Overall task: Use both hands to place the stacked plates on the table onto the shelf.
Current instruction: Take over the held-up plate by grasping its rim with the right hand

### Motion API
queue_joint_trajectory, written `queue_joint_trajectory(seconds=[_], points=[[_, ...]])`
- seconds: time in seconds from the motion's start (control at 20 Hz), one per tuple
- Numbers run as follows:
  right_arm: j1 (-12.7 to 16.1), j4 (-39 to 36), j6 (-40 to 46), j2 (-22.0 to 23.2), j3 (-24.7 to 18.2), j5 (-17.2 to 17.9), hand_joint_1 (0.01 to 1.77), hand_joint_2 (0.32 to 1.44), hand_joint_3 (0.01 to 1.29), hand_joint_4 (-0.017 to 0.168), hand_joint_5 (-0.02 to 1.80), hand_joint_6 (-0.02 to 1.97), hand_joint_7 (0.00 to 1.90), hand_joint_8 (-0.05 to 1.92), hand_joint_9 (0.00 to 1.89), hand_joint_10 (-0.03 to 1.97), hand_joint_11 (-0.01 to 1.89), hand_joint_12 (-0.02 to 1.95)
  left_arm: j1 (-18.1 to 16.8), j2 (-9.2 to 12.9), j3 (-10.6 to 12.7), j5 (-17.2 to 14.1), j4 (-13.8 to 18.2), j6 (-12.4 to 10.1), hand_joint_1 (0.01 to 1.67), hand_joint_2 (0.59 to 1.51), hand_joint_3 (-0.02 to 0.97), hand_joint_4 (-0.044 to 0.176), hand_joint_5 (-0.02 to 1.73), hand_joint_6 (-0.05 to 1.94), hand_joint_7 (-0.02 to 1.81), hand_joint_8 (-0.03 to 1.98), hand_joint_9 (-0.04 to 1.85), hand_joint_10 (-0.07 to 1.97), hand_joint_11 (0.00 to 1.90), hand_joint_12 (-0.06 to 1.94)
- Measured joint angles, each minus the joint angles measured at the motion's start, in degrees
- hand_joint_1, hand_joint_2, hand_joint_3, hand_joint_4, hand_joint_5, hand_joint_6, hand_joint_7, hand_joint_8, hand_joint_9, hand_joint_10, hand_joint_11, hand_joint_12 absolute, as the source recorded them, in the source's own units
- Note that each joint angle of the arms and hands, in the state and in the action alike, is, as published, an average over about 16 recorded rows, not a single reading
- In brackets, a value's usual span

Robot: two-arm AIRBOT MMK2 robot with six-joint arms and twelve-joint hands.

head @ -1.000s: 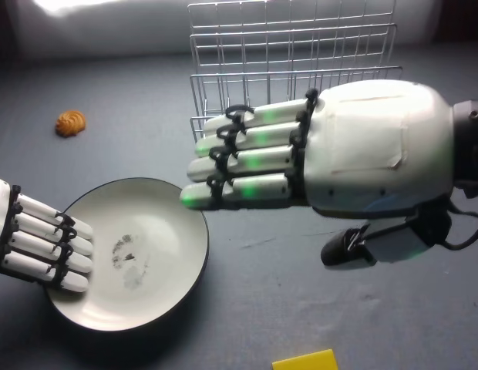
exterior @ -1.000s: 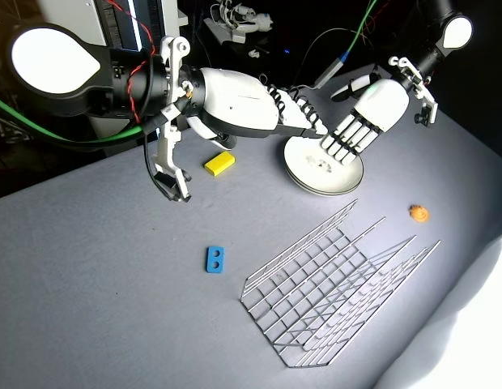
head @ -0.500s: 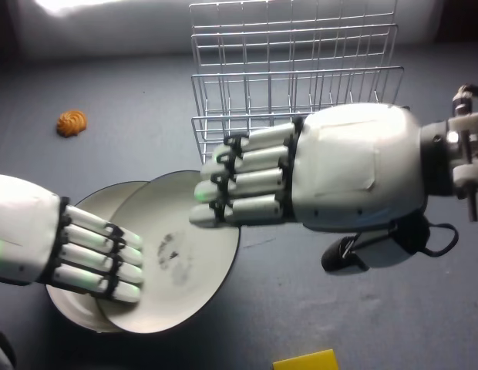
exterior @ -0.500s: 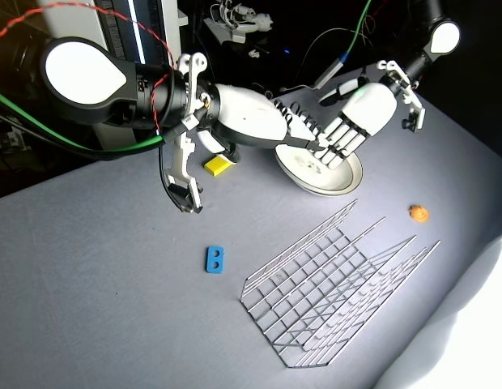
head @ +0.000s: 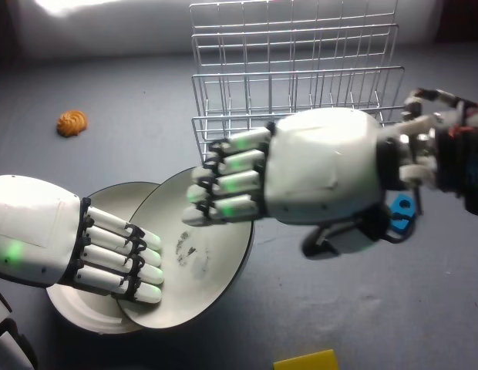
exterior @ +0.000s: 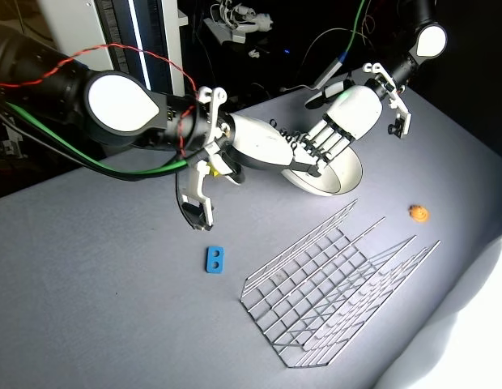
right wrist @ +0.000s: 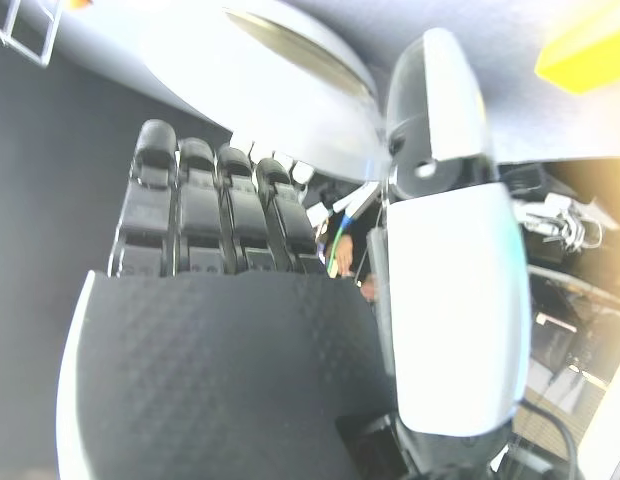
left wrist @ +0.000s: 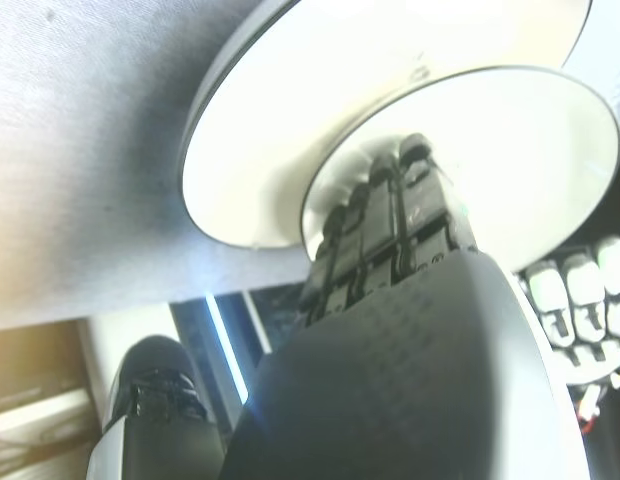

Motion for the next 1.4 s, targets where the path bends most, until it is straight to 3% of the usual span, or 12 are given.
queue_joint_trajectory(seconds=[0.3, 0.55, 0.9, 1.1, 1.4], points=[[0.5, 0.1, -1.5, -3.7, 2.4, -0.1, 1.05, 1.06, 0.01, 0.002, 0.38, 0.05, 0.44, 0.03, 0.45, 0.06, 0.15, 0.99, -0.1, 0.0, -0.2, 0.2, 0.0, -0.1, 0.01, 1.071, 0.021, -0.006, -0.01, -0.03, -0.02, -0.02, 0.02, 0.00, 0.01, 0.01], [0.5, 0.2, -2.8, -6.1, 3.9, 0.5, 1.09, 1.05, 0.01, 0.008, 0.66, 0.33, 0.76, 0.26, 0.81, 0.09, 0.41, 1.15, -0.1, -0.1, -0.2, 0.2, 0.0, -0.1, 0.01, 1.072, 0.021, -0.007, -0.01, -0.03, -0.02, -0.02, 0.01, 0.00, 0.01, 0.01], [0.2, 0.3, -4.0, -8.1, 5.4, 1.4, 1.16, 1.01, 0.01, 0.013, 0.93, 0.70, 1.07, 0.55, 1.18, 0.08, 0.78, 1.02, -0.1, -0.1, -0.2, 0.1, 0.1, -0.2, 0.01, 1.074, 0.021, -0.006, -0.01, -0.03, -0.01, -0.02, 0.00, 0.00, 0.01, 0.01], [0.7, 0.2, -4.3, -8.8, 6.1, 1.6, 1.18, 0.98, 0.01, 0.019, 0.99, 0.89, 1.13, 0.71, 1.27, 0.05, 0.88, 0.96, 0.0, -0.1, -0.2, 0.1, 0.1, -0.2, 0.01, 1.077, 0.022, -0.007, -0.01, -0.03, -0.01, -0.02, 0.00, 0.00, 0.01, 0.01], [1.7, 0.0, -4.5, -9.1, 6.4, 1.0, 1.16, 0.98, 0.01, 0.013, 0.94, 0.80, 1.07, 0.55, 1.19, 0.03, 0.80, 0.97, 0.1, -0.2, -0.2, 0.3, -0.1, -0.4, 0.01, 1.082, 0.022, -0.007, -0.01, -0.03, -0.01, -0.02, 0.01, 0.00, 0.01, 0.01]])
